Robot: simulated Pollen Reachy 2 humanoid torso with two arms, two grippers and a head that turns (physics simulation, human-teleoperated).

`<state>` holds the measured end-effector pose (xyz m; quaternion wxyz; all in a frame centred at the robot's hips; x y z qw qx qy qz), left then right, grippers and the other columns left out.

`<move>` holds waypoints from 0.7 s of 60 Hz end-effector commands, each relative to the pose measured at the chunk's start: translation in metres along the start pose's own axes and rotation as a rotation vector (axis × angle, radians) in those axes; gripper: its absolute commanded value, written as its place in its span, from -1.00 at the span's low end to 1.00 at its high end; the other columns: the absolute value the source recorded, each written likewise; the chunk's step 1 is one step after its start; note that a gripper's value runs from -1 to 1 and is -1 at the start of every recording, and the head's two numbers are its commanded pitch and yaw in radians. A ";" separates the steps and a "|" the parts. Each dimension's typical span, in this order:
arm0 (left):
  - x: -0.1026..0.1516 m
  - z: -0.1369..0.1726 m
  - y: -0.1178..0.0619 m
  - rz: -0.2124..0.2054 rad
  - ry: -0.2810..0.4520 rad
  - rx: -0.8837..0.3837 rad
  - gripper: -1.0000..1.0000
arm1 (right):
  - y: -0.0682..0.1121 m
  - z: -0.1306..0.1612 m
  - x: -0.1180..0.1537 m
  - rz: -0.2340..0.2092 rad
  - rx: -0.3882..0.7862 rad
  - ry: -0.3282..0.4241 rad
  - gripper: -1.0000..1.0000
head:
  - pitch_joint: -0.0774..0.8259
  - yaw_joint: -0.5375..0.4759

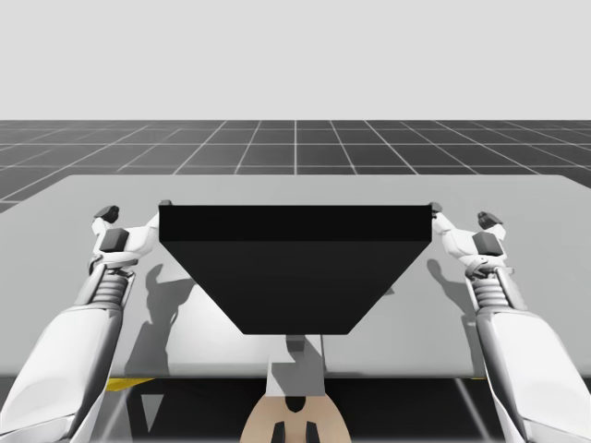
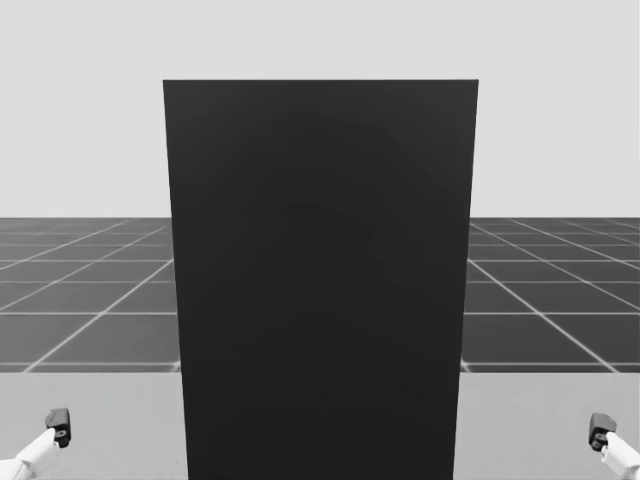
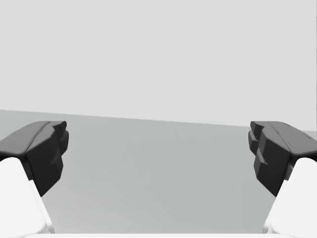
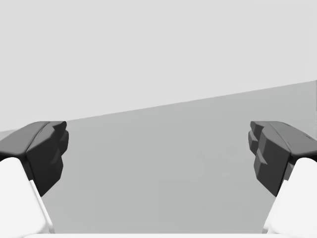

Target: Reach around the screen and pick up the object behind it.

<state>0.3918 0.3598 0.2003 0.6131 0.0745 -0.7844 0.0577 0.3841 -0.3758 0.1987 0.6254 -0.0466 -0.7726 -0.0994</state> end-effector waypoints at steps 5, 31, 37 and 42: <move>0.000 0.000 -0.001 -0.001 0.002 -0.008 -1.00 | 0.006 0.004 0.001 0.008 0.063 -0.001 -1.00 | -0.77 0.06; 0.022 0.031 -0.030 0.145 0.031 -0.534 -1.00 | 0.033 0.033 0.018 -0.047 0.553 -0.087 -1.00 | -0.75 0.04; 0.034 0.043 -0.038 0.181 0.023 -0.672 -1.00 | 0.036 0.043 0.024 -0.117 0.716 -0.084 -1.00 | -0.74 0.04; 0.041 0.051 -0.042 0.192 0.022 -0.747 -1.00 | 0.036 0.052 0.030 -0.151 0.830 -0.081 -1.00 | -0.73 0.05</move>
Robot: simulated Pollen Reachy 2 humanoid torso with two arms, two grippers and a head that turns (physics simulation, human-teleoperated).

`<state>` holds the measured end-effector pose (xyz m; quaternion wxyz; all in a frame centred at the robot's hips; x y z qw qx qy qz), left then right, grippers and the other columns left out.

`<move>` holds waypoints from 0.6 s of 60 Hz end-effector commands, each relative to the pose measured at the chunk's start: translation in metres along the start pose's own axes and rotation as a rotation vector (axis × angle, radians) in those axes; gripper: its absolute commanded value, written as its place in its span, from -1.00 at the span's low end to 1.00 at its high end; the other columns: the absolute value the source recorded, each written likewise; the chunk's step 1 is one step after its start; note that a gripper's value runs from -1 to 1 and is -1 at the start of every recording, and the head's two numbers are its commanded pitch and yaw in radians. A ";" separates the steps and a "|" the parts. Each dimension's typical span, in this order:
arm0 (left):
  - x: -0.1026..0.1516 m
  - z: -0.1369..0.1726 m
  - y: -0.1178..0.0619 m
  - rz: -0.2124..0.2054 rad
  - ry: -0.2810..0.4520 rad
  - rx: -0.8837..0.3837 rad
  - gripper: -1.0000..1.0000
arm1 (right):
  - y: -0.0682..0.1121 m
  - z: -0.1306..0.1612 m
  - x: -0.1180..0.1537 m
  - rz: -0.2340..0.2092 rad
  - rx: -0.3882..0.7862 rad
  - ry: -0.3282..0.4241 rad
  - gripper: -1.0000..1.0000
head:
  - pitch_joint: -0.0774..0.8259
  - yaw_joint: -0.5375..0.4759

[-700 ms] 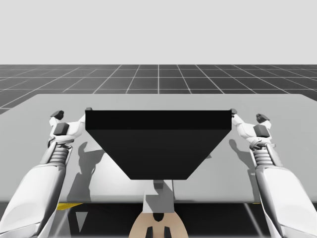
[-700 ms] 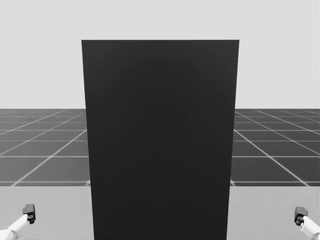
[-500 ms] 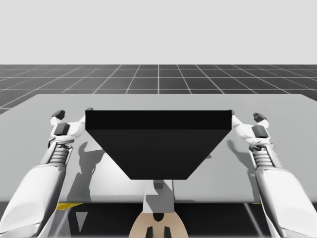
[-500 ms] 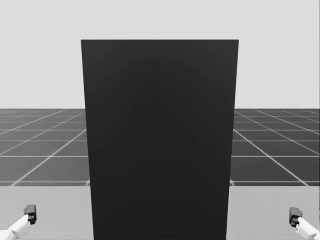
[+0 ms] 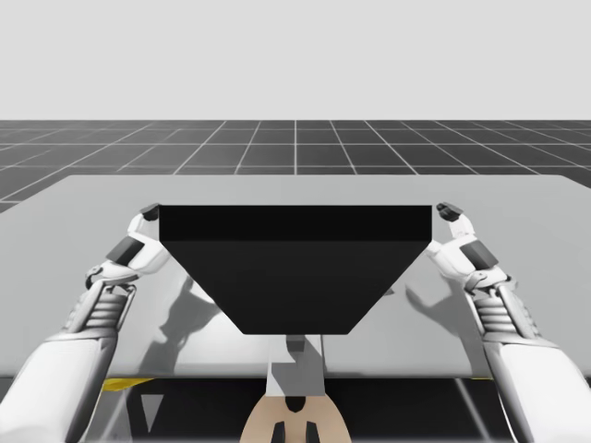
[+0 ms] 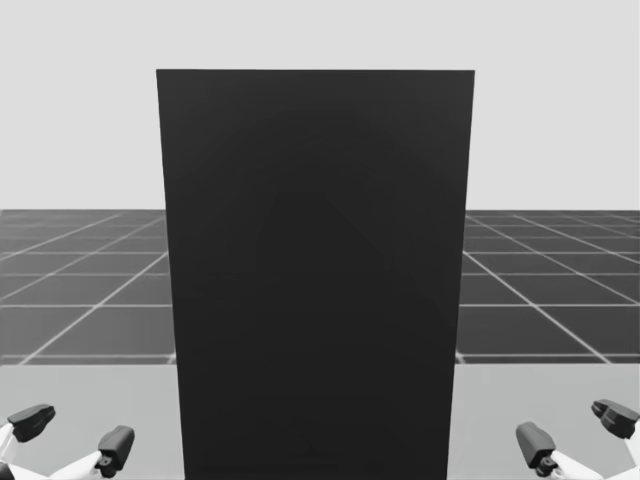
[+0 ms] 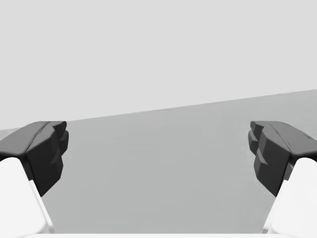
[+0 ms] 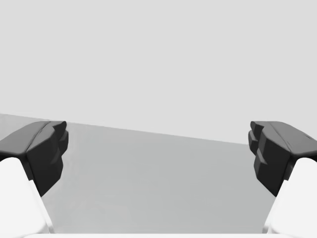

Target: Reach around the screen and pick up the object behind it.

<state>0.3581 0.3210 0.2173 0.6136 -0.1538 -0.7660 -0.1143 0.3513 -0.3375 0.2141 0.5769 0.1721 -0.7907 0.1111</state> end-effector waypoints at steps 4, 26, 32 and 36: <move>0.016 0.014 -0.024 0.072 0.011 -0.254 -1.00 | 0.016 0.017 0.015 -0.056 0.293 -0.011 -1.00 | -0.72 0.05; 0.015 0.047 -0.037 0.006 0.140 -0.520 -1.00 | 0.019 0.058 0.016 -0.023 0.559 0.101 -1.00 | -0.64 0.04; 0.013 0.054 -0.040 0.004 0.209 -0.550 -1.00 | 0.017 0.064 0.013 -0.069 0.577 0.208 -1.00 | -0.61 0.04; 0.011 0.057 -0.042 -0.016 0.249 -0.567 -1.00 | 0.015 0.068 0.010 -0.075 0.600 0.270 -1.00 | -0.59 0.04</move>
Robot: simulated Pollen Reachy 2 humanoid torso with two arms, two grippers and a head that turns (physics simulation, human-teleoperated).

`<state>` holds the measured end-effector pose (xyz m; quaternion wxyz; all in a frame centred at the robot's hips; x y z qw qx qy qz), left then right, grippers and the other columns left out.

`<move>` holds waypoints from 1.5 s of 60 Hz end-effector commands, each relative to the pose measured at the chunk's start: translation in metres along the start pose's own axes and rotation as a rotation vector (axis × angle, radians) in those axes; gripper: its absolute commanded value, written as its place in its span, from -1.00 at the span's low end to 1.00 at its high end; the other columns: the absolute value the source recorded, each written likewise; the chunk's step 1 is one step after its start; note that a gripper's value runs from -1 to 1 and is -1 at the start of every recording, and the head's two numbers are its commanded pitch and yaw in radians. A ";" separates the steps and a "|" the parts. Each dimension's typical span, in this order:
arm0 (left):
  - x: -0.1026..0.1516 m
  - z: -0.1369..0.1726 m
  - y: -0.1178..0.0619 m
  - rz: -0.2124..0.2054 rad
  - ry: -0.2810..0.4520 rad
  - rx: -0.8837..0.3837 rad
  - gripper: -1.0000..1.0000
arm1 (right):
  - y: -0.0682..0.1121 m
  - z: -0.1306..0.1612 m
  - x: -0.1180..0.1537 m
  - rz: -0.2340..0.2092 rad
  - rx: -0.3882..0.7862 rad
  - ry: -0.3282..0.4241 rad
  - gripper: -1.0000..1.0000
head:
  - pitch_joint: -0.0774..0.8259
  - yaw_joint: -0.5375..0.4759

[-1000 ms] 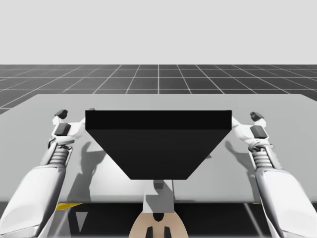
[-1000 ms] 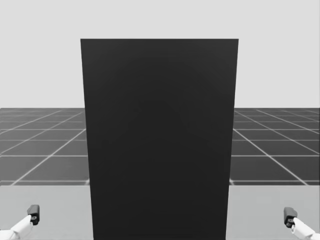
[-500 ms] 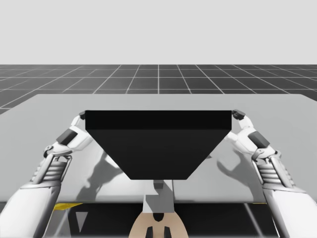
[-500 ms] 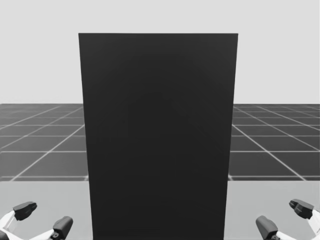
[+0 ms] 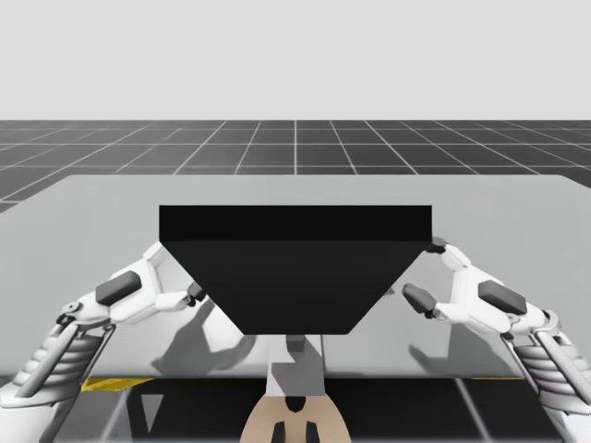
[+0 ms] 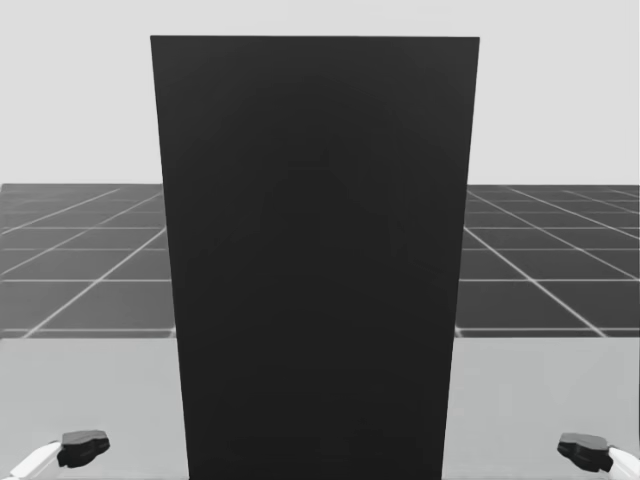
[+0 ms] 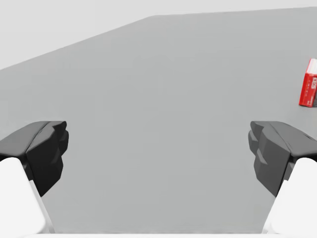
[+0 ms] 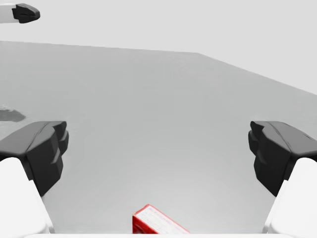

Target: Reach around the screen and pick up the object behind it.

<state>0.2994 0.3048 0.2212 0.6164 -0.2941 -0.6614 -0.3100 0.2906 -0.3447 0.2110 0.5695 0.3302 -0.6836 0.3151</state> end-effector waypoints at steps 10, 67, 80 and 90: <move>-0.010 0.010 -0.013 -0.004 0.144 -0.098 -1.00 | 0.002 0.018 -0.013 -0.062 0.073 0.164 -1.00 | -0.57 0.04; -0.027 -0.007 -0.029 -0.023 0.163 -0.163 -1.00 | -0.038 -0.047 -0.094 0.080 0.167 0.159 -1.00 | -0.45 -0.03; -0.027 -0.003 -0.029 -0.028 0.156 -0.152 -1.00 | -0.019 -0.070 -0.133 -0.002 0.240 0.167 -1.00 | -0.43 -0.03; -0.025 -0.001 -0.030 -0.036 0.148 -0.150 -1.00 | -0.005 -0.070 -0.140 -0.027 0.287 0.188 -1.00 | -0.42 -0.04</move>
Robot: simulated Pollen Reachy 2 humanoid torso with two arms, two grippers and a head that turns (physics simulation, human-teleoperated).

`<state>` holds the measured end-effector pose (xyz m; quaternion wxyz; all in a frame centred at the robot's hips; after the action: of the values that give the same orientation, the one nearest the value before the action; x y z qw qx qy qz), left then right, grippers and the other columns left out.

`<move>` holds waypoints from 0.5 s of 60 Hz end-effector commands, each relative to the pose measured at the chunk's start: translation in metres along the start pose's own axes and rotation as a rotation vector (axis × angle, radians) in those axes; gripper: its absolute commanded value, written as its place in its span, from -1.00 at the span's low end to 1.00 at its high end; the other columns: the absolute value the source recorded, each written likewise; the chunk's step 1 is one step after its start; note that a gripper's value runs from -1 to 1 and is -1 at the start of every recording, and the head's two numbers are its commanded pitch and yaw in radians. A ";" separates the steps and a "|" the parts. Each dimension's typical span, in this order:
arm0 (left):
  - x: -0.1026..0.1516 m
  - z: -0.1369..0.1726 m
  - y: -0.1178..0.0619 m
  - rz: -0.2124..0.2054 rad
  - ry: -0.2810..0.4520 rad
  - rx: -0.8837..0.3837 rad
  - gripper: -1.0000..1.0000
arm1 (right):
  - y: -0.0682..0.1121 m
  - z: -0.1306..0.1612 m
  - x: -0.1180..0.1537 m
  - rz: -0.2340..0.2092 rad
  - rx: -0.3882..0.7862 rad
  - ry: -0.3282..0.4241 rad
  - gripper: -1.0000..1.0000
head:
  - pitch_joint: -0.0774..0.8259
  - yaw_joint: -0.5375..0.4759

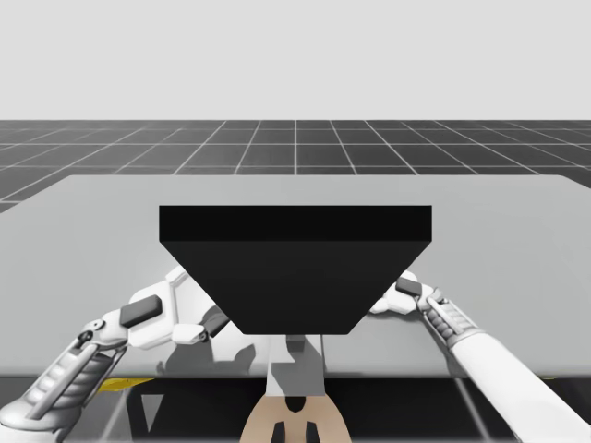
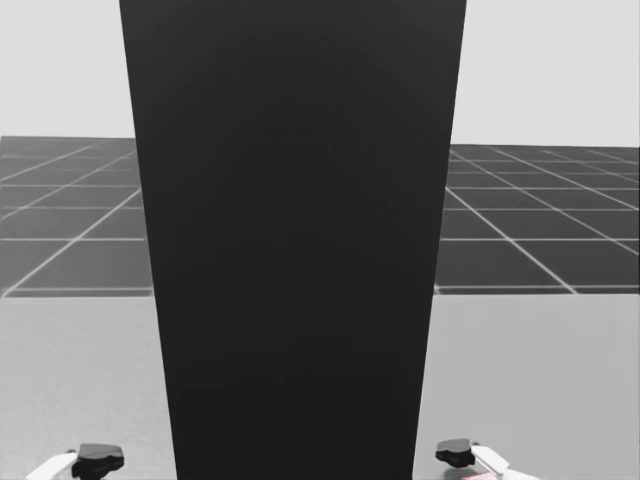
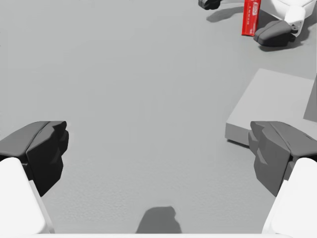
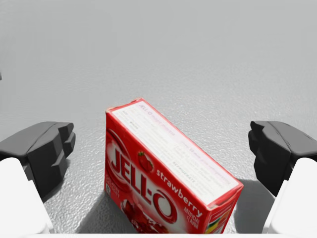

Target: Reach around the screen and pick up the object behind it.

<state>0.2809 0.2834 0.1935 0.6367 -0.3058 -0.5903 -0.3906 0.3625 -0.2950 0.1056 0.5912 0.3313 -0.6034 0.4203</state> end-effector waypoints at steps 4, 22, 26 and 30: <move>0.000 0.002 -0.001 -0.015 0.000 0.010 -1.00 | 0.021 -0.007 -0.013 -0.048 0.090 -0.042 0.44 | -0.42 -0.04; 0.000 0.004 0.002 -0.017 0.000 0.035 -1.00 | 0.035 0.035 0.008 0.002 0.067 -0.048 1.00 | -0.44 -0.03; 0.000 0.005 0.004 -0.014 -0.001 0.041 -1.00 | 0.032 0.052 0.010 0.012 0.035 -0.049 1.00 | -0.44 -0.04; 0.000 0.006 0.005 -0.010 -0.006 0.046 -1.00 | 0.029 0.069 0.013 0.020 -0.001 -0.049 1.00 | -0.44 -0.04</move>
<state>0.2808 0.2885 0.1937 0.6387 -0.2921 -0.5995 -0.3838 0.3158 -0.3146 0.1083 0.5896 0.3332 -0.5968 0.4304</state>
